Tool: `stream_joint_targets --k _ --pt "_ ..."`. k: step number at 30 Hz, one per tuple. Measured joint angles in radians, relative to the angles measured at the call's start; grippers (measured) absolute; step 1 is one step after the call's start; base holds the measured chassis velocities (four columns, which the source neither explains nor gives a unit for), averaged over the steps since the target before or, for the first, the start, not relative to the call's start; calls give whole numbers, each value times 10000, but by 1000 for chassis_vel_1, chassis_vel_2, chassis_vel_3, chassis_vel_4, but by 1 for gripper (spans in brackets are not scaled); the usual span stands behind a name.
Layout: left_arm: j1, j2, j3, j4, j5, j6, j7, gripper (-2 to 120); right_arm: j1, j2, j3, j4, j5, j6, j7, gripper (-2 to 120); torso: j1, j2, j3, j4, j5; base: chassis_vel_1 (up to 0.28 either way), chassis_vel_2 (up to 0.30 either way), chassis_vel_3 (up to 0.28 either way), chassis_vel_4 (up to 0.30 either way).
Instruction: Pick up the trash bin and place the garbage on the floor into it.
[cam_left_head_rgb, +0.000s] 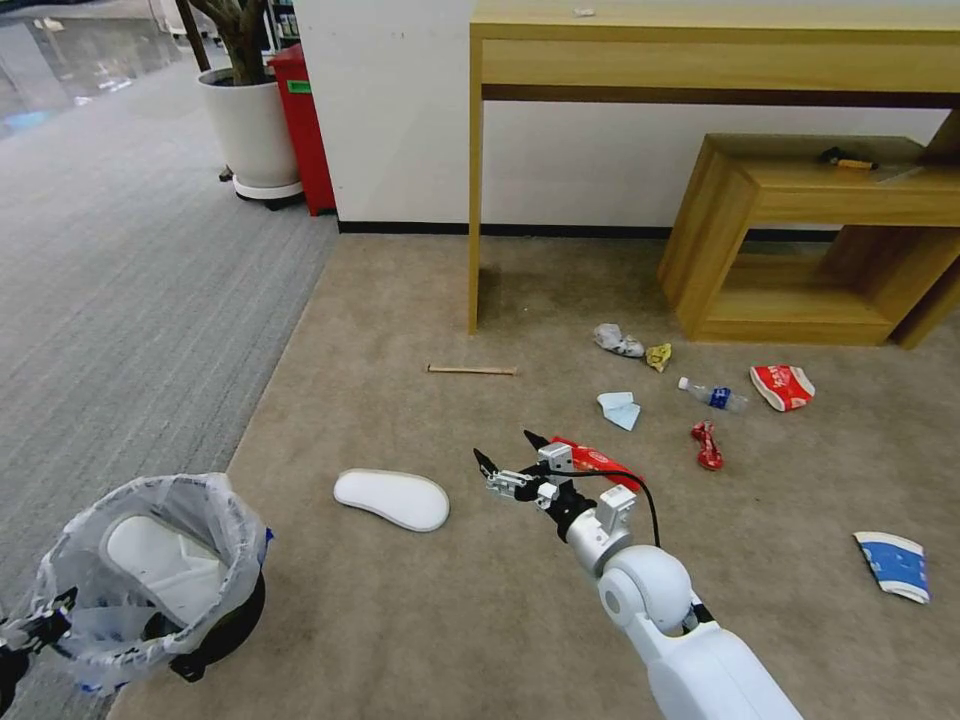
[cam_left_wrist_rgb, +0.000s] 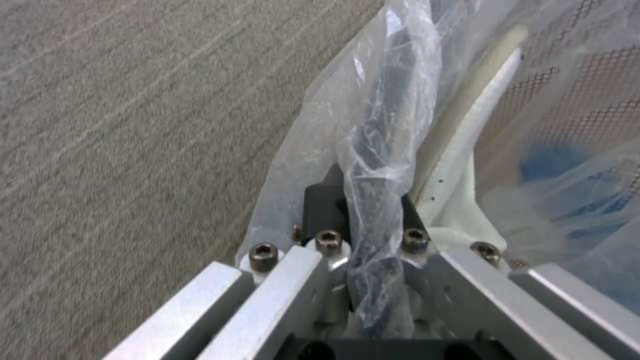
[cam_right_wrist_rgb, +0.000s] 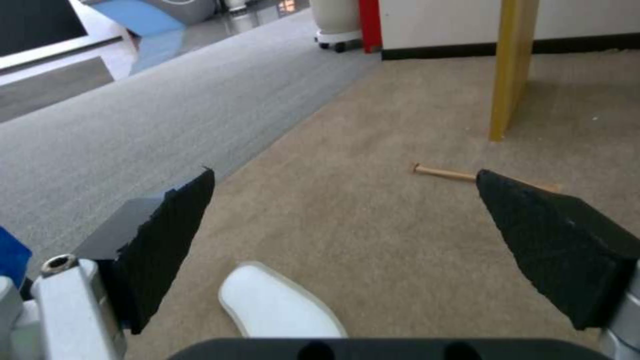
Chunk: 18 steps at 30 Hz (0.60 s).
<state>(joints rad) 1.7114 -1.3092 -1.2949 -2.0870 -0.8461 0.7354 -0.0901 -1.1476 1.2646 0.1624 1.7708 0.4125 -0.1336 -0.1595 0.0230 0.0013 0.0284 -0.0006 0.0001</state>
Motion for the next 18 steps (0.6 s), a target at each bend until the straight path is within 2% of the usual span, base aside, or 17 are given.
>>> stream_joint_targets --k 18 --pt "-17 -131 89 -133 29 0 3 0 148 73 -300 -591 -311 3 38 100 -1 0 -1 -3 -1 -18 123 12 -137"
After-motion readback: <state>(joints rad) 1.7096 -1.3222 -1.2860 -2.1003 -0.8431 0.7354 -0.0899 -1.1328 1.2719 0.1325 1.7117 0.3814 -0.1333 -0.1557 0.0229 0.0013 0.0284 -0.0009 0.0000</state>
